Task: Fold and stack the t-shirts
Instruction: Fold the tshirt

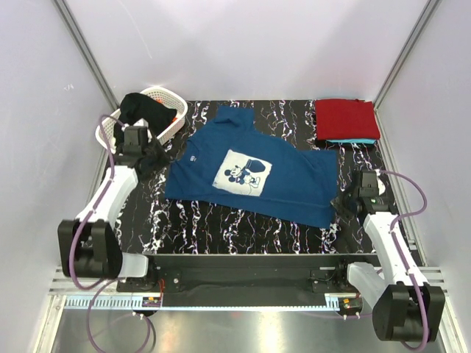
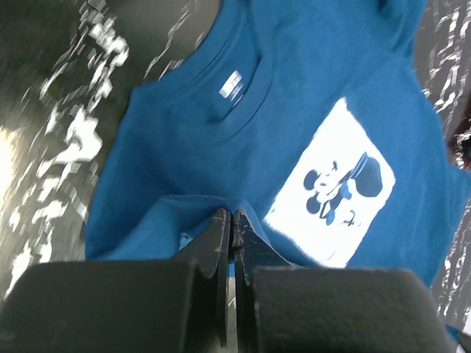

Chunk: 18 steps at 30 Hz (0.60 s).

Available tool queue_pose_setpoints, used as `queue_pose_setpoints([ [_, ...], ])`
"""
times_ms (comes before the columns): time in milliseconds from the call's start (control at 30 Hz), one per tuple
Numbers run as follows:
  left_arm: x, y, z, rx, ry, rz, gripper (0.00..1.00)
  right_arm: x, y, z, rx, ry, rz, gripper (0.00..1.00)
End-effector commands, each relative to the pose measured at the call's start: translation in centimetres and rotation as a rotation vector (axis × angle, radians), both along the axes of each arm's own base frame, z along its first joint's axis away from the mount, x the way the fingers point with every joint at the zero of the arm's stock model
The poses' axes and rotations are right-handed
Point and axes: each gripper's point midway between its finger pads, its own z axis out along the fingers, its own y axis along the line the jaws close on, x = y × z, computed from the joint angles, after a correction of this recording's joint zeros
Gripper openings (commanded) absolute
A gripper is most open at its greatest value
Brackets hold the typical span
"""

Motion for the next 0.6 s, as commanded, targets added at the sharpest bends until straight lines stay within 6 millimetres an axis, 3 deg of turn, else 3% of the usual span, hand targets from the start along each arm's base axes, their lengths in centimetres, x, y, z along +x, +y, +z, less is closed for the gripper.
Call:
queue_pose_setpoints([
  [0, 4.1, -1.3, 4.5, -0.022, -0.142, -0.088, 0.00, -0.4, -1.3, -0.5, -0.043, -0.016, -0.053, 0.00],
  [233, 7.2, -3.0, 2.0, -0.079, -0.082, -0.162, 0.00, -0.9, -2.8, -0.6, -0.088, -0.007, -0.125, 0.00],
  [400, 9.4, -3.9, 2.2, -0.085, -0.099, -0.238, 0.00, -1.2, -3.2, -1.1, -0.078, 0.003, -0.196, 0.00],
  [567, 10.9, -4.3, 0.9, -0.088, -0.073, -0.284, 0.00, -1.0, -3.4, -1.0, -0.084, -0.012, -0.212, 0.00],
])
